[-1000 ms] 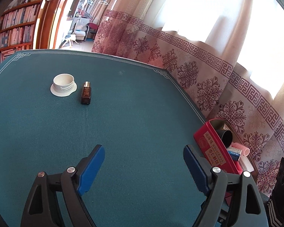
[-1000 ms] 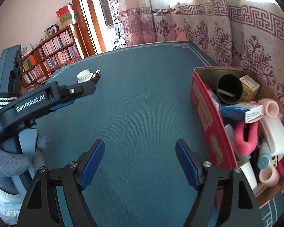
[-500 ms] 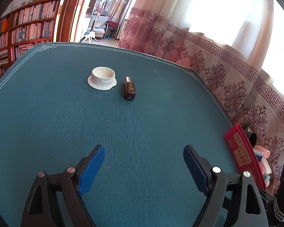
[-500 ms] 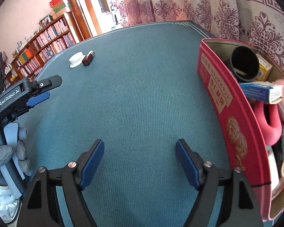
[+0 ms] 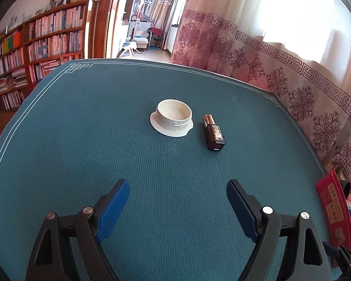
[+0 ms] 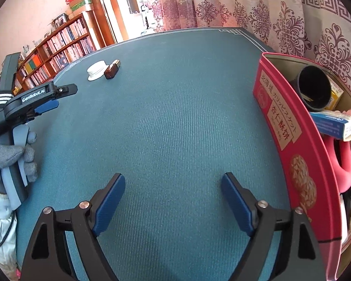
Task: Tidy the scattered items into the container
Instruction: 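Withdraw both tools from the tin toward the cup and bottle, then grasp the brown bottle with the right tool while the left tool grasps the white cup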
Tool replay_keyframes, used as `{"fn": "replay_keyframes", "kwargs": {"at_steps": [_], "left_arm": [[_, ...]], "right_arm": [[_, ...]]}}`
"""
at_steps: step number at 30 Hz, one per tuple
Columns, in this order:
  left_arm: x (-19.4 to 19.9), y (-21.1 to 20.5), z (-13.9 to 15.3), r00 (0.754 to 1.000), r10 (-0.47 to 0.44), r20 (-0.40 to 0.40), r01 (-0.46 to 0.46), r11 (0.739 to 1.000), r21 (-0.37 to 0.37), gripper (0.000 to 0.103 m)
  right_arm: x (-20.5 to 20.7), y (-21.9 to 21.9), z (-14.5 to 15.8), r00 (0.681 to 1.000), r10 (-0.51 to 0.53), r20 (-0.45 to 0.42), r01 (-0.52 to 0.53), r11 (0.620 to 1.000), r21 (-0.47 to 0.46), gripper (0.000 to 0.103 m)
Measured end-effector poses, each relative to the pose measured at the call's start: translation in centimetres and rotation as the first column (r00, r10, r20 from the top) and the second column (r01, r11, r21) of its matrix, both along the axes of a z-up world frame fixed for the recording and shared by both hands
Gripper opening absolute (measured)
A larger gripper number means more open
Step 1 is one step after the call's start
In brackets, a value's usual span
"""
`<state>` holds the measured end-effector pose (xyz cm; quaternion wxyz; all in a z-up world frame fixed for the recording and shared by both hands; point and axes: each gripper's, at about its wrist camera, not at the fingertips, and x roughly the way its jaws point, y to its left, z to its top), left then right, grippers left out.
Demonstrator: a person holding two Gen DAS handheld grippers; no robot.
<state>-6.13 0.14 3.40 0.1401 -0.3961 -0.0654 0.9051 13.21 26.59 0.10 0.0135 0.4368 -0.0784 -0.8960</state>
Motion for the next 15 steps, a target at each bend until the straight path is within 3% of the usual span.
{"fn": "replay_keyframes", "kwargs": {"at_steps": [7, 15], "left_arm": [[-4.3, 0.3, 0.0, 0.999, 0.036, -0.039, -0.038, 0.998, -0.044, 0.087], [-8.6, 2.4, -0.4, 0.999, 0.007, -0.033, -0.009, 0.998, -0.067, 0.087]], "right_arm": [[0.1, -0.2, -0.1, 1.0, 0.02, 0.0, -0.02, 1.0, 0.009, 0.095], [-0.2, -0.2, 0.0, 1.0, 0.019, 0.002, -0.019, 1.0, 0.0, 0.097]]}}
